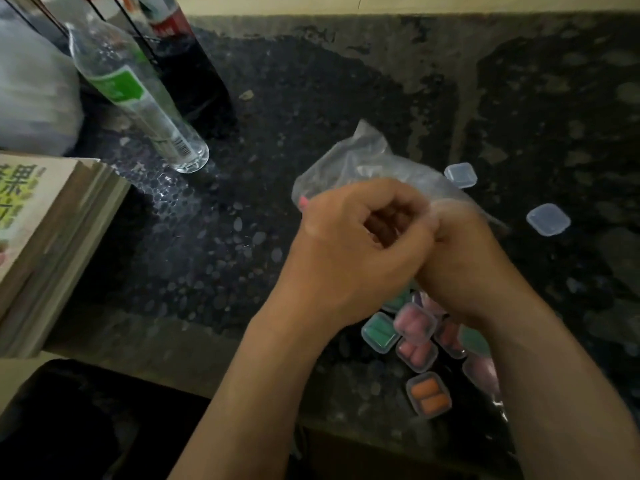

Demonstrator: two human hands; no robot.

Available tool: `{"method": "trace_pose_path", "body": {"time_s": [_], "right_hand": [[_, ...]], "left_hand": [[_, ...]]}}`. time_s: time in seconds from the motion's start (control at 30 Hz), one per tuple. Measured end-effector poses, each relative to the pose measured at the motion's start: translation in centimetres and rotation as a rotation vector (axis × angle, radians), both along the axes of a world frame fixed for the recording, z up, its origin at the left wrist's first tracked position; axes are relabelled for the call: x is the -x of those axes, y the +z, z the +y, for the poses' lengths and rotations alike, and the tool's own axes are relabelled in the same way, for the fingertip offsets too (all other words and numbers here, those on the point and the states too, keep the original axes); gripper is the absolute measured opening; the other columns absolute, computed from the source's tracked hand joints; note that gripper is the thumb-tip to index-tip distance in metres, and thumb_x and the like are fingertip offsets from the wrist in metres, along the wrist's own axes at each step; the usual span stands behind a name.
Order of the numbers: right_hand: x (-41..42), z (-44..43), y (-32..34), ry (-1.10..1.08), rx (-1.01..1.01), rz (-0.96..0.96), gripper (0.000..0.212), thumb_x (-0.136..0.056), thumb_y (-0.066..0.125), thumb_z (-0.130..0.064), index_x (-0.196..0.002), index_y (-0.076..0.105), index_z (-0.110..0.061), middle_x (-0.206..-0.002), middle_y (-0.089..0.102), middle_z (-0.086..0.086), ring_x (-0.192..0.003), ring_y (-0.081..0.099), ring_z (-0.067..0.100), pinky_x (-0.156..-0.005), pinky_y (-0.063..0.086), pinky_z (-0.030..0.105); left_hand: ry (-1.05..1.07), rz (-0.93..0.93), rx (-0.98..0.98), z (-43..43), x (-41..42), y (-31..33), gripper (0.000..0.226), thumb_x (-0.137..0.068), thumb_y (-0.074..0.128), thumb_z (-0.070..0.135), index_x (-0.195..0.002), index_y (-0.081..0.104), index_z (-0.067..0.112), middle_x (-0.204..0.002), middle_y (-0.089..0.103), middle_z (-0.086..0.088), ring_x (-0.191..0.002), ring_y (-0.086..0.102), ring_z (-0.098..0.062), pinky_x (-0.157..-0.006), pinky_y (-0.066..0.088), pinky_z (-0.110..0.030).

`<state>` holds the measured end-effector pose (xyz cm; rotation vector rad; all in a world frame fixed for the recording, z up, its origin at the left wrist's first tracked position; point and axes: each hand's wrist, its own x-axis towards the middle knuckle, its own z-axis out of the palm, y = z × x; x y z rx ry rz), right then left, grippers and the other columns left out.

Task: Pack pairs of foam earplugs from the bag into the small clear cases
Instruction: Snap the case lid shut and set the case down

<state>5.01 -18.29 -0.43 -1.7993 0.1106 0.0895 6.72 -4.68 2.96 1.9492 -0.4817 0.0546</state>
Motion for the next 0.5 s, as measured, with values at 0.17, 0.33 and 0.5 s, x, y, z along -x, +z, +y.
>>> {"method": "trace_pose_path", "body": {"time_s": [0.17,0.33,0.5], "right_hand": [[0.0,-1.4,-0.1,-0.121,-0.106,0.001,0.018,-0.087,0.080,-0.017,-0.105,0.078,-0.021,-0.097,0.079,-0.001,-0.094,0.076,0.016,-0.087,0.061,0.048],[0.3,-2.5,0.8,-0.129,-0.189,-0.077,0.024,-0.091,0.070,0.001,-0.099,0.078,-0.020,-0.093,0.080,0.004,-0.089,0.077,0.025,-0.081,0.062,0.051],[0.6,-3.0,1.4,0.024,-0.319,-0.062,0.018,-0.087,0.069,0.006,-0.101,0.075,-0.002,-0.099,0.079,0.010,-0.095,0.076,0.021,-0.080,0.063,0.033]], "left_hand": [[0.482,0.147,0.019,1.7,-2.0,-1.1,0.013,-0.089,0.066,0.010,-0.090,0.073,0.021,-0.073,0.069,0.008,-0.059,0.059,0.003,-0.056,0.046,-0.017],[0.578,0.831,0.358,2.3,-2.9,-2.1,0.023,-0.095,0.063,0.029,-0.115,0.061,0.017,-0.114,0.063,-0.010,-0.101,0.068,-0.025,-0.076,0.062,-0.039],[0.273,1.116,0.668,0.8,-2.2,-1.9,0.034,-0.100,0.057,0.033,-0.120,0.064,0.007,-0.113,0.075,-0.020,-0.101,0.075,-0.034,-0.089,0.061,-0.047]]}}
